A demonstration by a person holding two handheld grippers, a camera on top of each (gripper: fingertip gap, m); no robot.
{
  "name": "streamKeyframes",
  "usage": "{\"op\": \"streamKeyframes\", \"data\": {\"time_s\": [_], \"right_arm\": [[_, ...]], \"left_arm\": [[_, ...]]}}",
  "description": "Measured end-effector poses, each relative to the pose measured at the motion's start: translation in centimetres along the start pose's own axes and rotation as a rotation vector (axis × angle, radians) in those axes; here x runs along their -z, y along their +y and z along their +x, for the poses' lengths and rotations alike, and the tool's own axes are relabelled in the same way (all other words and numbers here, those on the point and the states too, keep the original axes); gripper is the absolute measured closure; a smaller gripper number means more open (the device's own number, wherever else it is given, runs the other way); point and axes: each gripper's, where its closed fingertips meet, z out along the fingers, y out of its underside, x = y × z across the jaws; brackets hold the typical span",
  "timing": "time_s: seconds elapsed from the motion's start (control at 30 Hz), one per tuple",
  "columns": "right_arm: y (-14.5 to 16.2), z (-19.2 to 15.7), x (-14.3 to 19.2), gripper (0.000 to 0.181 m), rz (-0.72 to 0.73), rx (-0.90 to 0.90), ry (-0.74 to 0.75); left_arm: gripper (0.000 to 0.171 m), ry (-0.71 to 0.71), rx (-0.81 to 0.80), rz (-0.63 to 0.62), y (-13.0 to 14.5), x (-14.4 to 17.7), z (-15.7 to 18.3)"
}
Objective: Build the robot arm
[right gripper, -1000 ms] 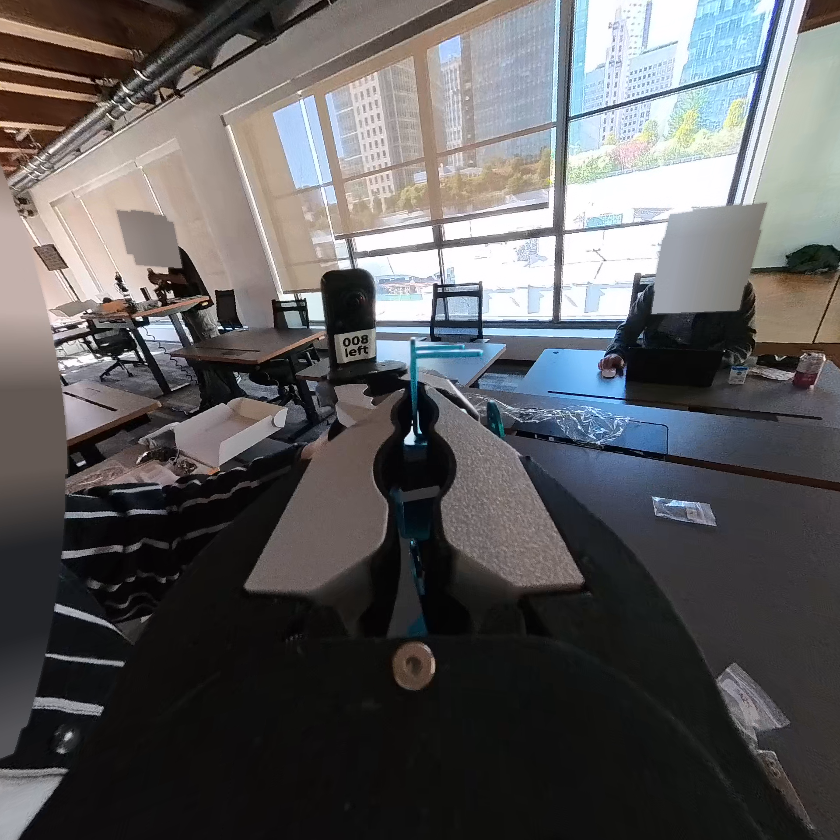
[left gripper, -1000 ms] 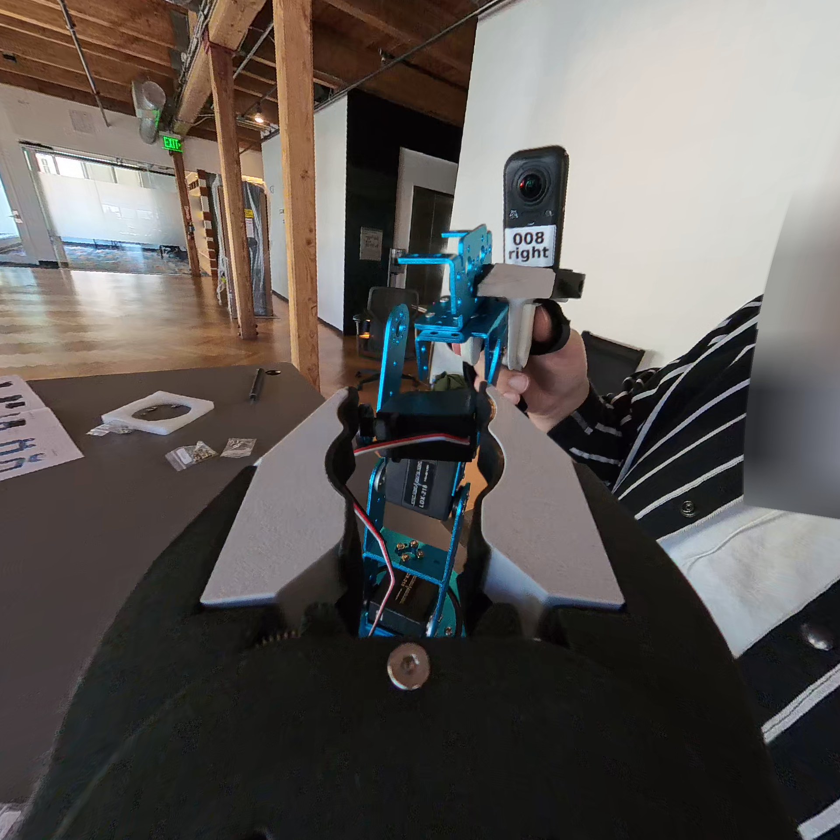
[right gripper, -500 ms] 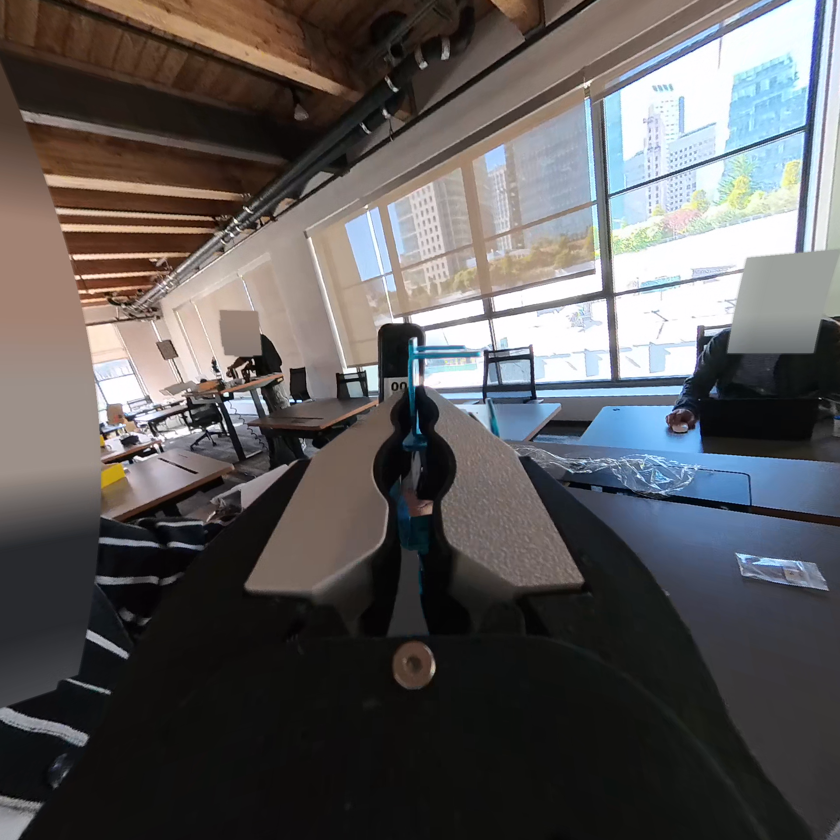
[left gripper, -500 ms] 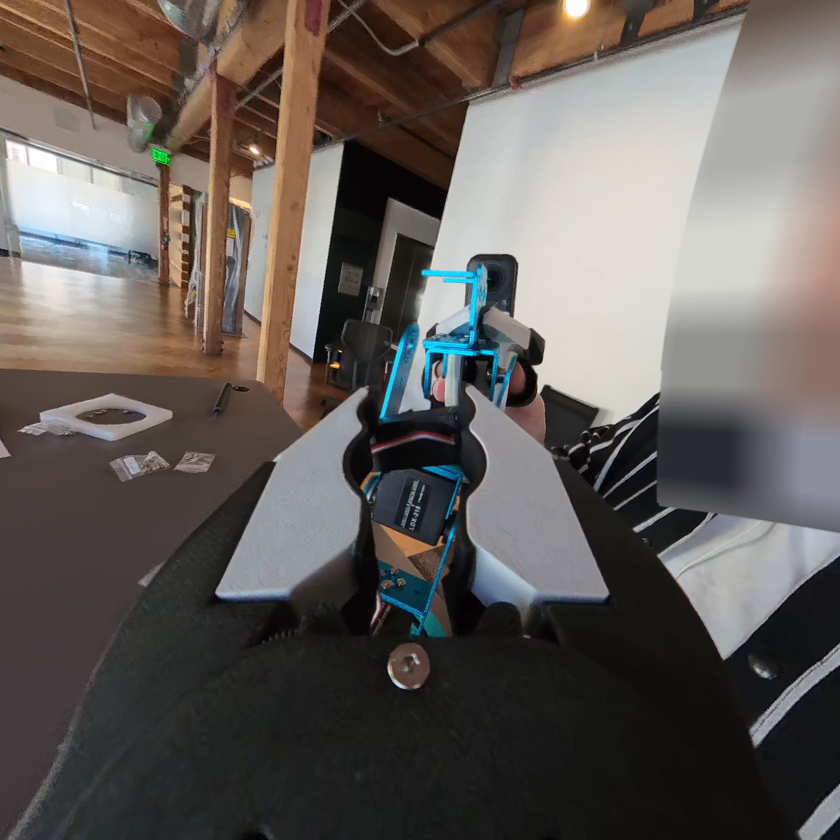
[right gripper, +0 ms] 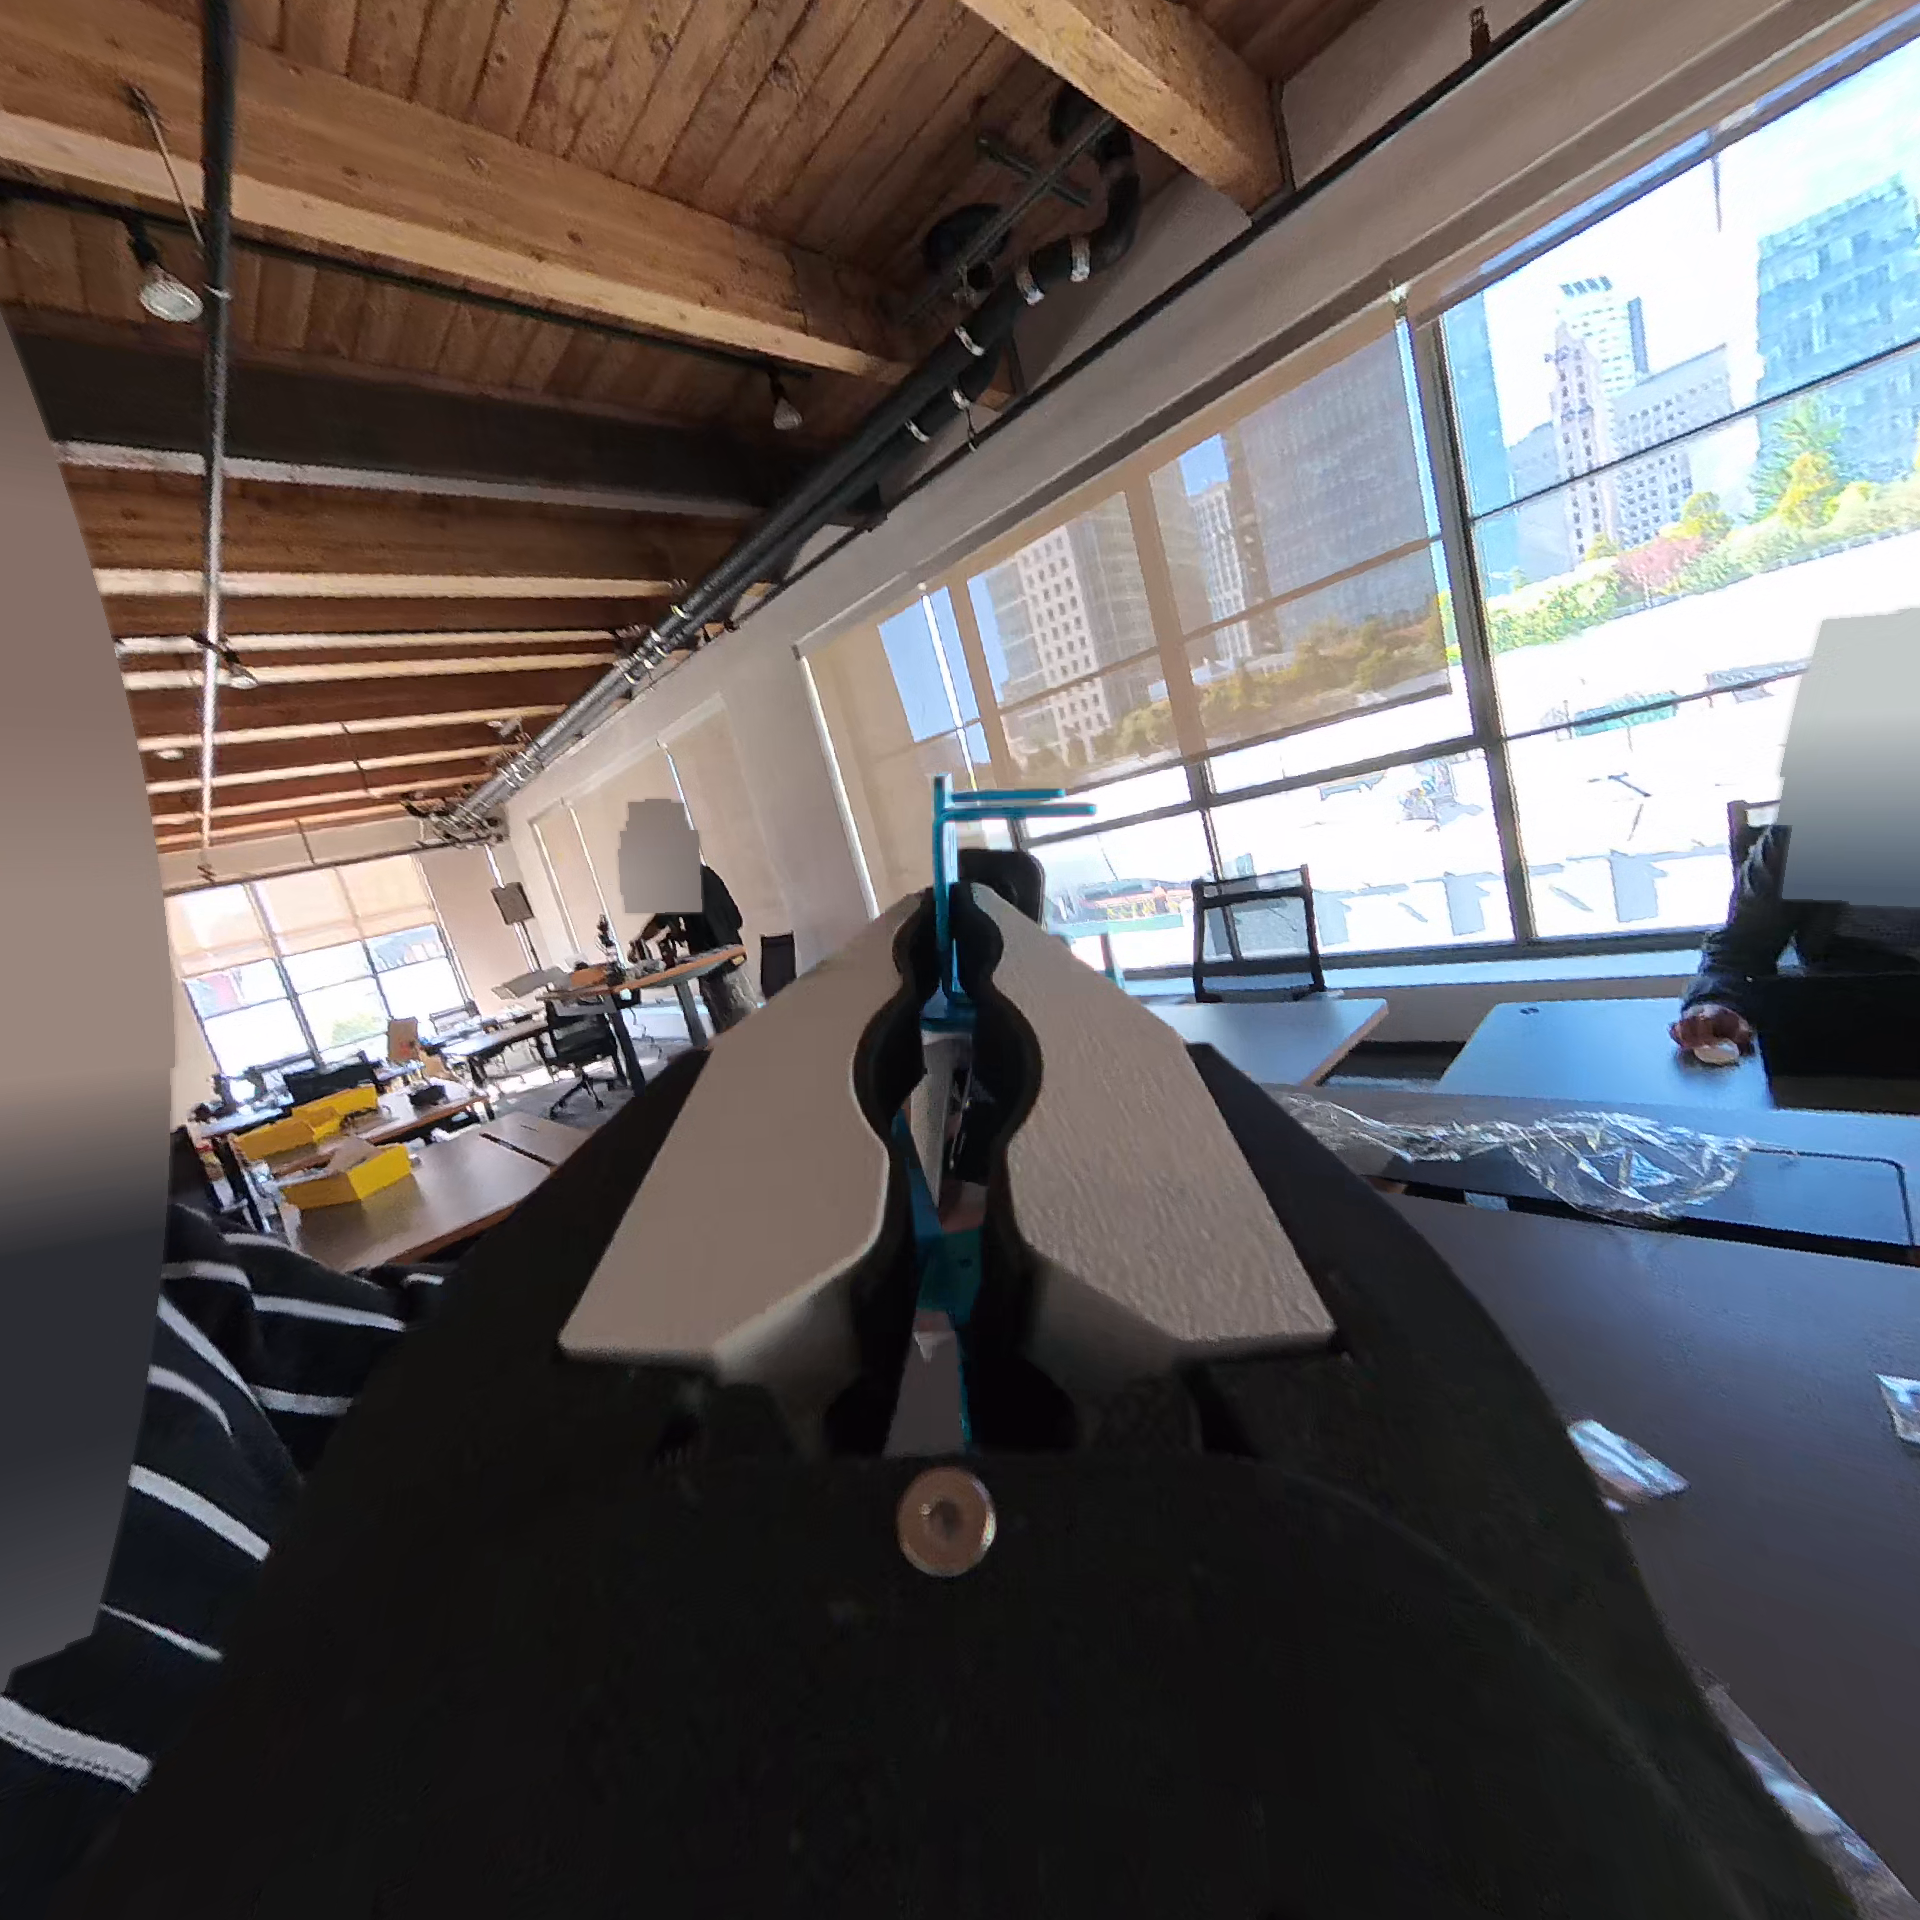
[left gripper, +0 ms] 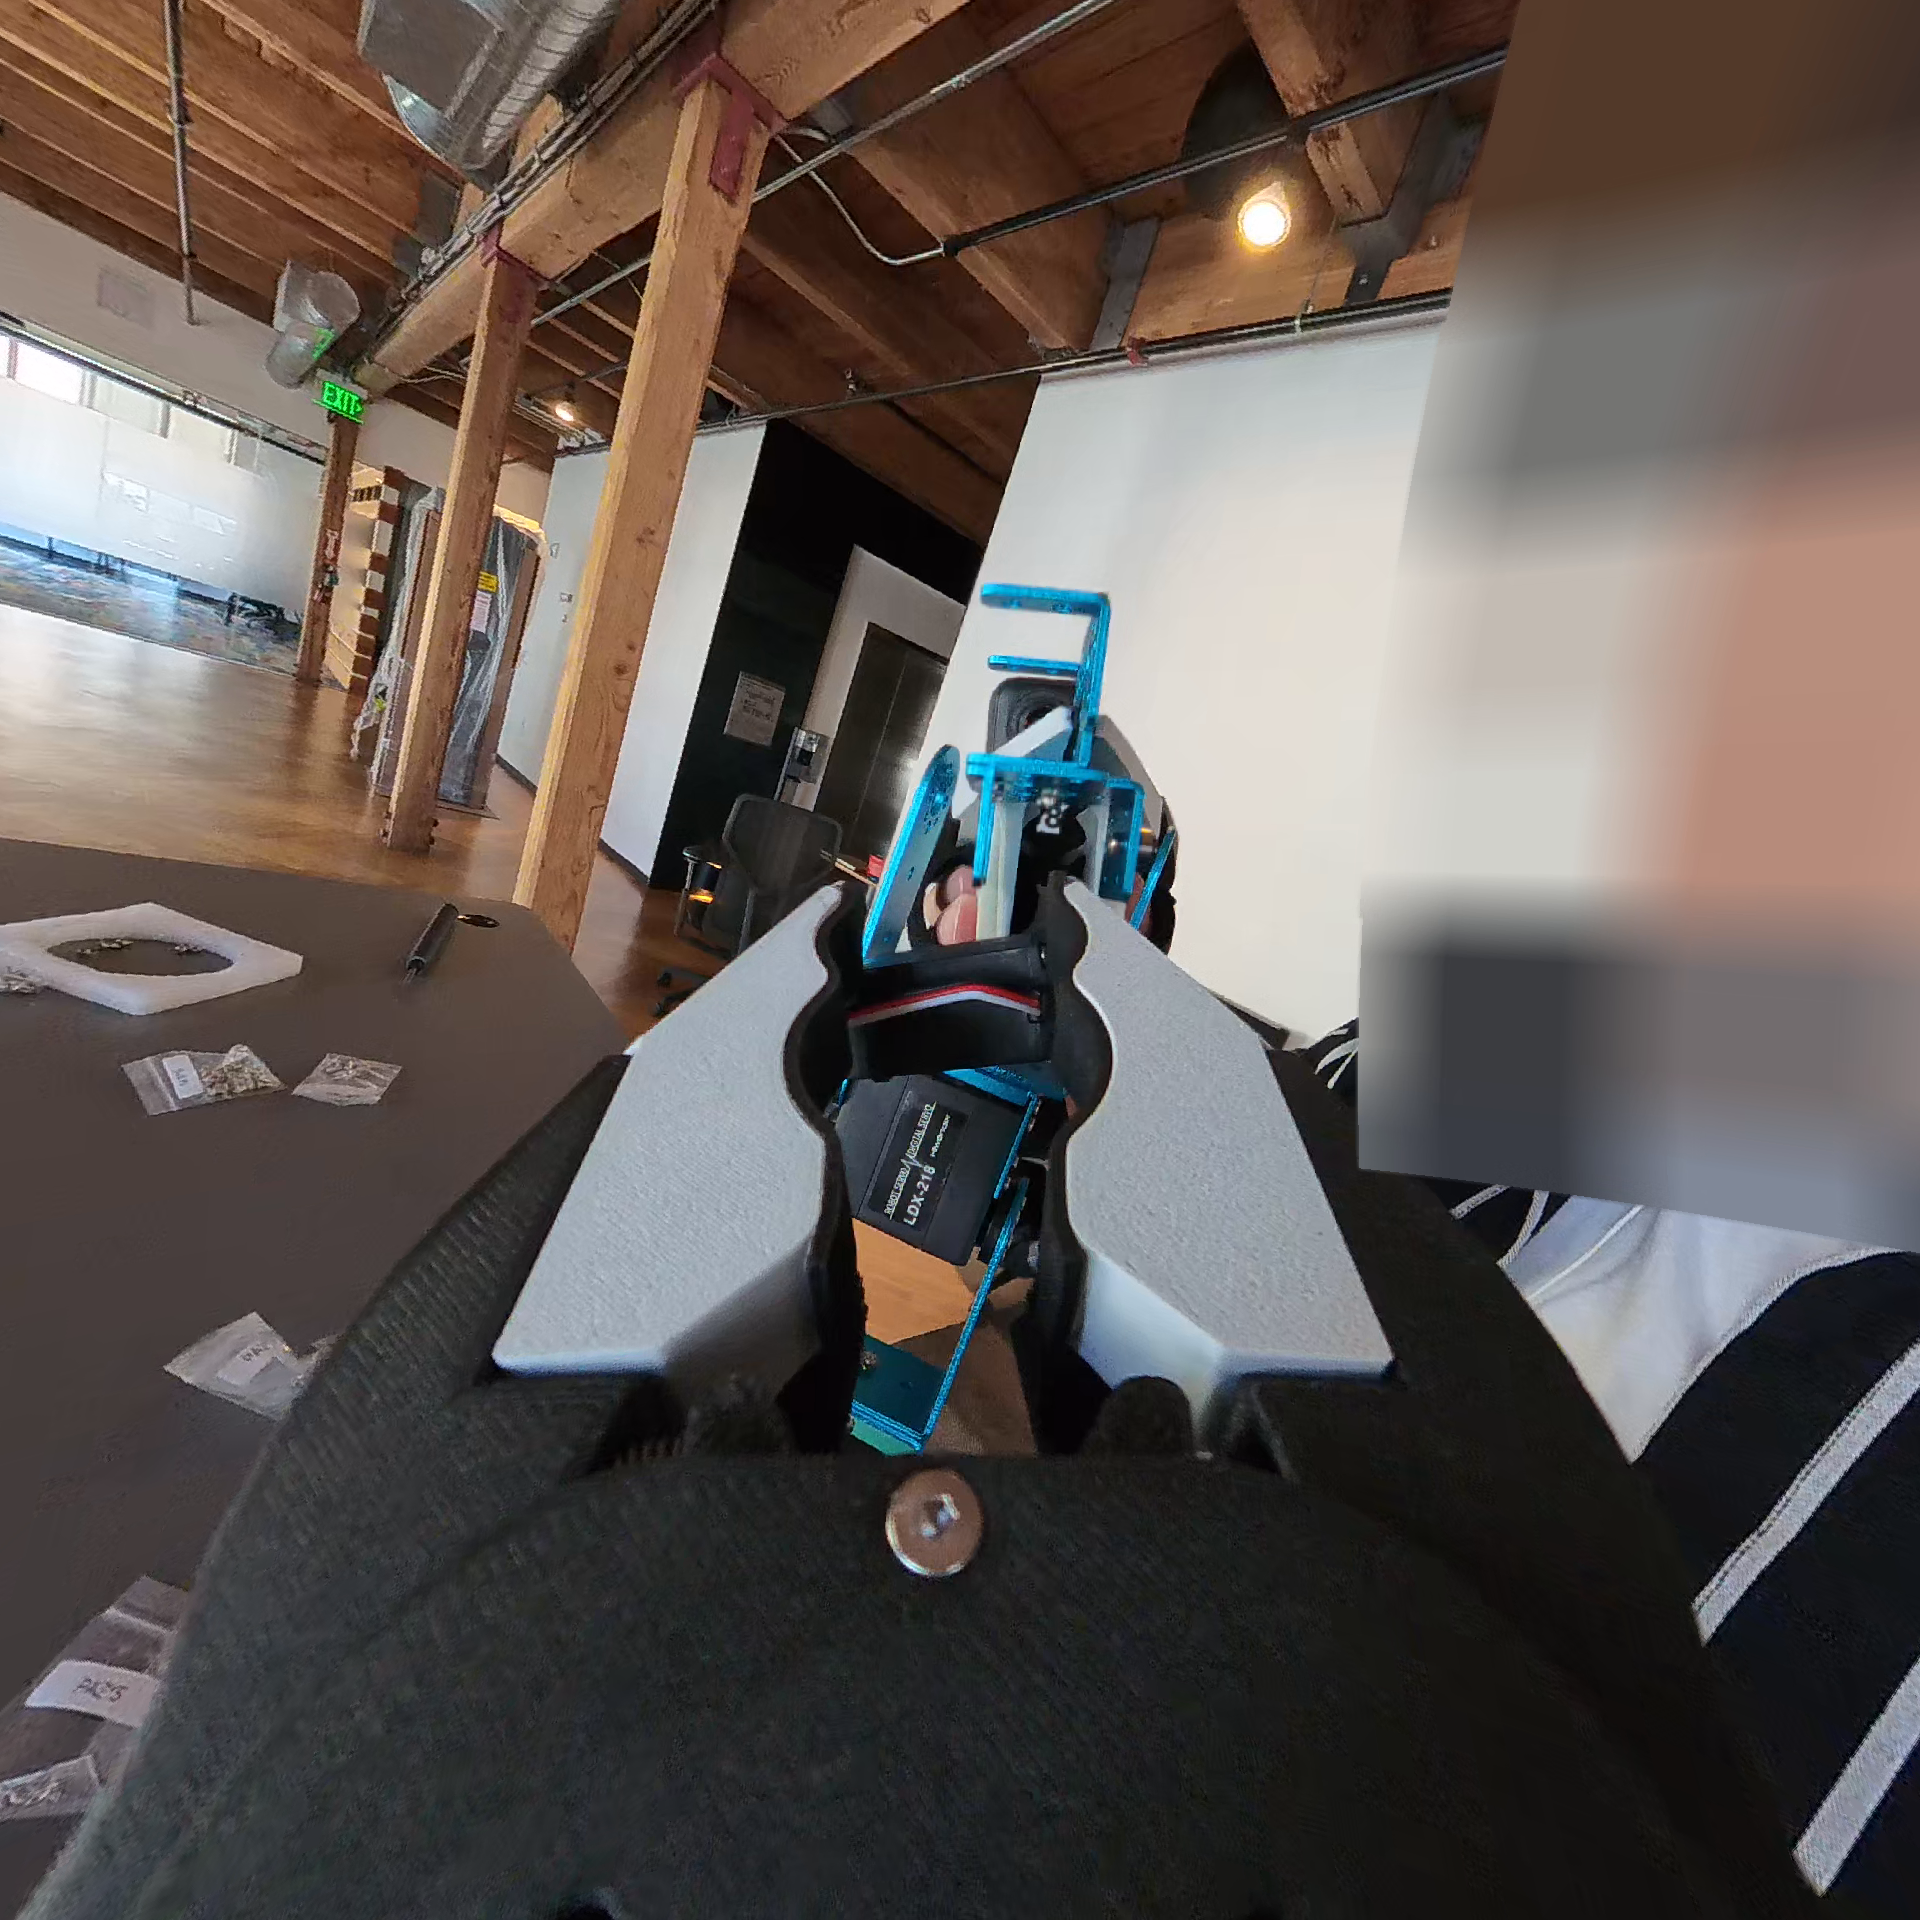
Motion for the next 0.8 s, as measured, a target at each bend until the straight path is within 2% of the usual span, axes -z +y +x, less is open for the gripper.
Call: {"op": "streamKeyframes", "data": {"time_s": [0.17, 0.37, 0.5, 0.57, 0.6, 0.67, 0.73, 0.8], "right_arm": [[-0.9, 0.2, 0.4, 0.181, 0.028, 0.029, 0.005], [-3.6, 0.6, 1.9, 0.181, 0.075, 0.096, 0.048], [-4.8, 2.4, 5.3, 0.181, 0.072, 0.129, 0.149], [-6.2, 2.5, 7.3, 0.181, 0.166, 0.043, 0.109], [-6.1, 3.4, 8.1, 0.181, 0.165, -0.013, 0.129], [-2.9, 6.7, 9.4, 0.181, 0.023, -0.067, 0.254], [4.6, 10.0, 10.9, 0.181, -0.323, -0.096, 0.356], [12.3, 11.7, 13.5, 0.181, -0.668, -0.112, 0.421]], "left_arm": [[0.139, -0.003, -0.008, 0.001, 0.0, 0.0, 0.1], [0.139, -0.005, -0.013, -0.002, 0.0, 0.0, 0.1], [0.139, -0.006, -0.015, 0.000, 0.0, -0.1, 0.1], [0.138, -0.004, -0.010, 0.005, -0.1, -0.1, 0.1], [0.139, -0.003, -0.007, 0.006, -0.1, -0.1, 0.1], [0.138, -0.003, -0.011, 0.004, -0.1, -0.1, 0.1], [0.139, -0.004, -0.018, -0.001, -0.1, -0.1, 0.2], [0.139, -0.005, -0.020, -0.005, -0.1, -0.1, 0.3]]}}
